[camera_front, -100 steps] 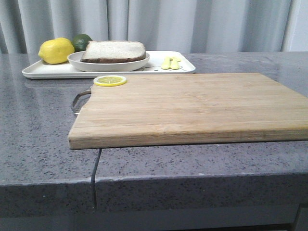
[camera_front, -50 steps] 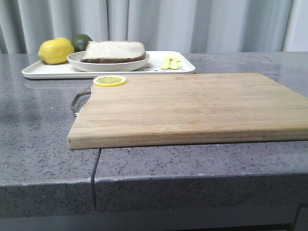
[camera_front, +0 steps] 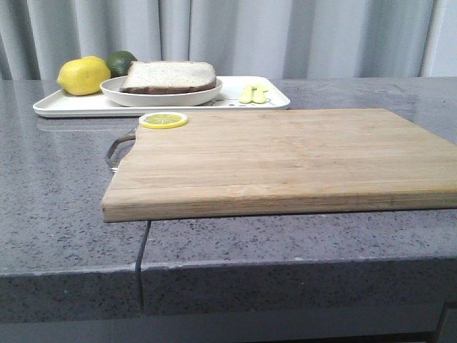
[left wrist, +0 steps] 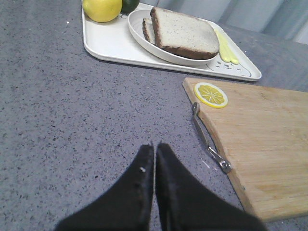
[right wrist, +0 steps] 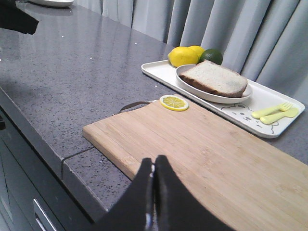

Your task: Place bread and move sandwich to tray

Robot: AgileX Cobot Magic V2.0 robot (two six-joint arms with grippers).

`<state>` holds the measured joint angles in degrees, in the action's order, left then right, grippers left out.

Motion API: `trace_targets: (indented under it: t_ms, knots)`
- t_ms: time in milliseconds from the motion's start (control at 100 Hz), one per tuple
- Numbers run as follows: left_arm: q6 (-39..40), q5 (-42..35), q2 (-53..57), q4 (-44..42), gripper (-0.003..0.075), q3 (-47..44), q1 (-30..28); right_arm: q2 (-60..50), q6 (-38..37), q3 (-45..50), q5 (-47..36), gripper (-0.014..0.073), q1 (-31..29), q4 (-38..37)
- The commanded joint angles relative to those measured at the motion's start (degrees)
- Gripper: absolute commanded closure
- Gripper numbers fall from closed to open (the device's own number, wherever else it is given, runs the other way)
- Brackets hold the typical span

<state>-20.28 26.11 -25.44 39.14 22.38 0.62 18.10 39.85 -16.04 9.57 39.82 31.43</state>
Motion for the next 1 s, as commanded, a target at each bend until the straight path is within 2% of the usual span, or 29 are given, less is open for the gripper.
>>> trace_targets:
  t_ms: [0, 160, 870, 990]
  knots:
    - [-0.3, -1.8, 3.0, 2.1, 0.0740, -0.7, 0.4, 0.3, 0.3, -1.4, -3.4, 0.0662, -0.4, 0.7]
    - [-0.3, 2.3, 5.4, 2.8, 0.0740, -2.2, 0.4, 0.3, 0.3, -1.4, -3.7, 0.0662, -0.4, 0.7]
    - [-0.3, 2.2, 5.6, 2.8, 0.0740, -3.1, 0.4, 0.3, 0.3, -1.4, -3.7, 0.0662, -0.4, 0.7]
    - [-0.3, -1.4, 9.1, 1.1, 0.0740, -5.0, 0.4, 0.3, 0.3, -1.4, -3.7, 0.0662, -0.4, 0.7]
